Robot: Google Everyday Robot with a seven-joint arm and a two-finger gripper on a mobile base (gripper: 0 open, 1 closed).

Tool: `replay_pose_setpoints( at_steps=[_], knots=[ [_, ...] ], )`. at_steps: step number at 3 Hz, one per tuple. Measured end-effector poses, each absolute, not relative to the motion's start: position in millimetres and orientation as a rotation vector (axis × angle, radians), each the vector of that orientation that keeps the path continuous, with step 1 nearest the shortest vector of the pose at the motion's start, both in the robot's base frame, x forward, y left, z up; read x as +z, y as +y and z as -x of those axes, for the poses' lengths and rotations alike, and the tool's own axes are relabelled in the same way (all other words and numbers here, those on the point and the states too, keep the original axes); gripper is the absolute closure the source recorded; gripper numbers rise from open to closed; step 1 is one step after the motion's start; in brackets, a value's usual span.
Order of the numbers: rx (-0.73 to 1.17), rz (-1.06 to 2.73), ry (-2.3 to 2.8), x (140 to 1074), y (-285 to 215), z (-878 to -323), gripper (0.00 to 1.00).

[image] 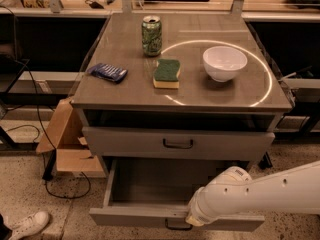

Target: Open middle drawer

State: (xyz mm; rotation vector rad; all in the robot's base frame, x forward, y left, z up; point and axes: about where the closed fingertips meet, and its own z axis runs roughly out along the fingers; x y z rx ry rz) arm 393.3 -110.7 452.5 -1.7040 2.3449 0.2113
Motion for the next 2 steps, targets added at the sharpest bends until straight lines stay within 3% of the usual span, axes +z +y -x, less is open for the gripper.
replay_pose_setpoints(
  at_steps=[2],
  knots=[
    [0.211,1.704,2.345,452.5,-110.7,-393.3,0.17]
  ],
)
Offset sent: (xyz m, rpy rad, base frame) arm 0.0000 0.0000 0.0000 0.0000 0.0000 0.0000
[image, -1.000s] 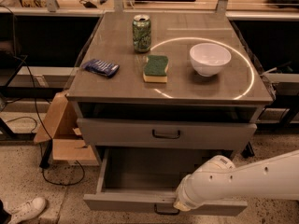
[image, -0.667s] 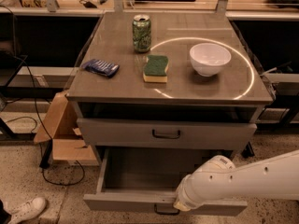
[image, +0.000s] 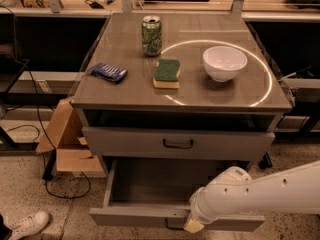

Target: Open middle drawer

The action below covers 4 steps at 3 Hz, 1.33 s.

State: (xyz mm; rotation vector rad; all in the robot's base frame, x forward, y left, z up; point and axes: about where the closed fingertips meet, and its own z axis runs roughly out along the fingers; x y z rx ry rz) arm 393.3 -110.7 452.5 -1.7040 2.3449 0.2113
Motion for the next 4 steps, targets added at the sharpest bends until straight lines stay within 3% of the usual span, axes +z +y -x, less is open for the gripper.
replay_pose_setpoints(
  at_steps=[1,3,4],
  knots=[
    [0.211,1.704,2.345,452.5,-110.7,-393.3,0.00],
    [0.180,1.717,2.408,441.4,-130.7,-393.6,0.00],
    [0.104,1.698,2.547,423.8,-179.1,-391.7,0.00]
  ],
)
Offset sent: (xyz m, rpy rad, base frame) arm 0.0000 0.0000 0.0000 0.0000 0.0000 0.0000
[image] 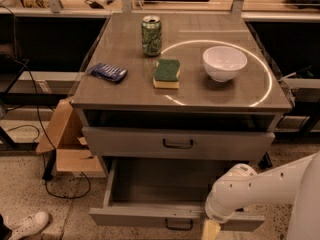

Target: Open middle drawer

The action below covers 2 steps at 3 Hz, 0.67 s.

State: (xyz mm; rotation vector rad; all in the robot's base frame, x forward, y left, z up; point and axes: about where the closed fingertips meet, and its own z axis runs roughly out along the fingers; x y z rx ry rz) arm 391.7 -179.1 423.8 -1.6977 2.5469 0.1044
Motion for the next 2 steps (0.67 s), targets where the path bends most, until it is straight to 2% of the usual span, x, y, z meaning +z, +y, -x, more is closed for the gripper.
replay_pose_setpoints(
  at_steps=[2],
  knots=[
    [0.113,1.767,2.549,422.0,-183.2,-386.6,0.00]
  ],
)
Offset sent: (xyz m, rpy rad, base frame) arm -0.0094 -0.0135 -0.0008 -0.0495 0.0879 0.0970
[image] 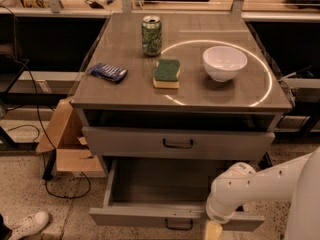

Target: Open middle drawer

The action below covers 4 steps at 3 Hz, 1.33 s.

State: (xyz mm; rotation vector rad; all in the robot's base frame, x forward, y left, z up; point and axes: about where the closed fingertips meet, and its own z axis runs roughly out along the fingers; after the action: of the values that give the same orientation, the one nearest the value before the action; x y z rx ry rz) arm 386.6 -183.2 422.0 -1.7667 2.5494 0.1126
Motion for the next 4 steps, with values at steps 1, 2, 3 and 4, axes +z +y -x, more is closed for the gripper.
replay_pose_setpoints(
  at_steps=[1,2,3,4],
  knots=[
    [0.136,1.824,2.589,415.1,-195.5,-368.1,0.00],
    [0.152,1.842,2.630,412.4,-211.0,-350.3,0.00],
    [0.161,1.844,2.682,417.9,-231.2,-327.3,0.00],
    [0.154,1.841,2.729,435.1,-253.5,-305.8,0.00]
  ],
)
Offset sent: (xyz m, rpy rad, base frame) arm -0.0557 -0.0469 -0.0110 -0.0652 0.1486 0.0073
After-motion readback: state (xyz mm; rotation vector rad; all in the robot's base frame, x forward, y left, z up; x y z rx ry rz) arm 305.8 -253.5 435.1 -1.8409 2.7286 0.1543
